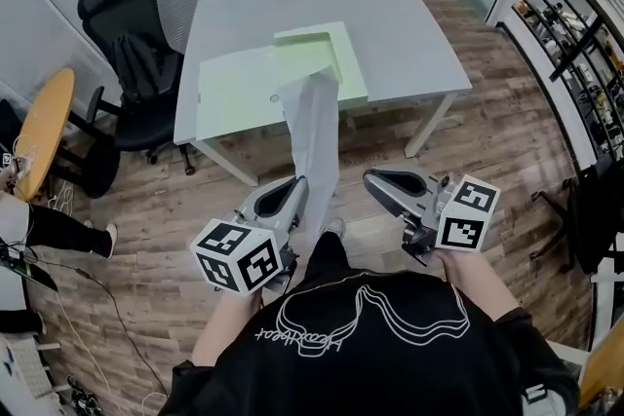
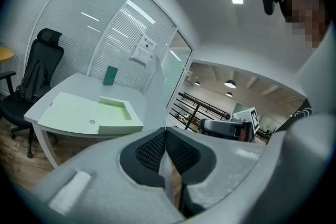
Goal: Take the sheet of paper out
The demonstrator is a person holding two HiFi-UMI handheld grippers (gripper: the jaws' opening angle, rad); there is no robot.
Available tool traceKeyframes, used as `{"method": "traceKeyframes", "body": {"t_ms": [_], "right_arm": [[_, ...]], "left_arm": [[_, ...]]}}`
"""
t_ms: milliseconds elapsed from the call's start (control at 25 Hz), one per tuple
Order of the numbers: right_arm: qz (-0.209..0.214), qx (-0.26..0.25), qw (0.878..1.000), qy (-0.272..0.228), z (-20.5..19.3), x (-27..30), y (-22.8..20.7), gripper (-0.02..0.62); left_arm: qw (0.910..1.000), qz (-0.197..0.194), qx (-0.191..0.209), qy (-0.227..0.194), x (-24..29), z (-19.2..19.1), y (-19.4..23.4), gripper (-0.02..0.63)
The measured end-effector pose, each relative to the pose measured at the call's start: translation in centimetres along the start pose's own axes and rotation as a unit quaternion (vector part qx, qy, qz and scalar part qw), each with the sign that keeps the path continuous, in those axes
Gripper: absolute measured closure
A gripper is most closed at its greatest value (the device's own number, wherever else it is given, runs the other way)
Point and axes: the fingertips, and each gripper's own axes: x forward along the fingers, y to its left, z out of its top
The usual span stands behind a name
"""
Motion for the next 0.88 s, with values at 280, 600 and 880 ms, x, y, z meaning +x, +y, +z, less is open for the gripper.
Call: {"method": "traceKeyframes", "body": {"t_ms": [280, 600, 880], "right_arm": [[-0.021, -0.007, 1.000, 0.004, -0.5, -1.1, 0.6, 0.586], [-0.031, -0.017, 0.999, 0.007, -0.9, -2.4, 1.4, 0.586], [-0.030, -0.021, 0.999, 0.003, -0.7, -2.7, 2.3, 0.586]], "left_arm": [[0.9998, -0.019, 0.002, 0.009, 0.0, -0.9, -1.7, 0.592], [0.9995, -0.032, 0.002, 0.006, -0.3, -1.4, -2.9, 0.592], [0.9993, -0.037, 0.008, 0.004, -0.7, -1.1, -3.7, 0.592]]}}
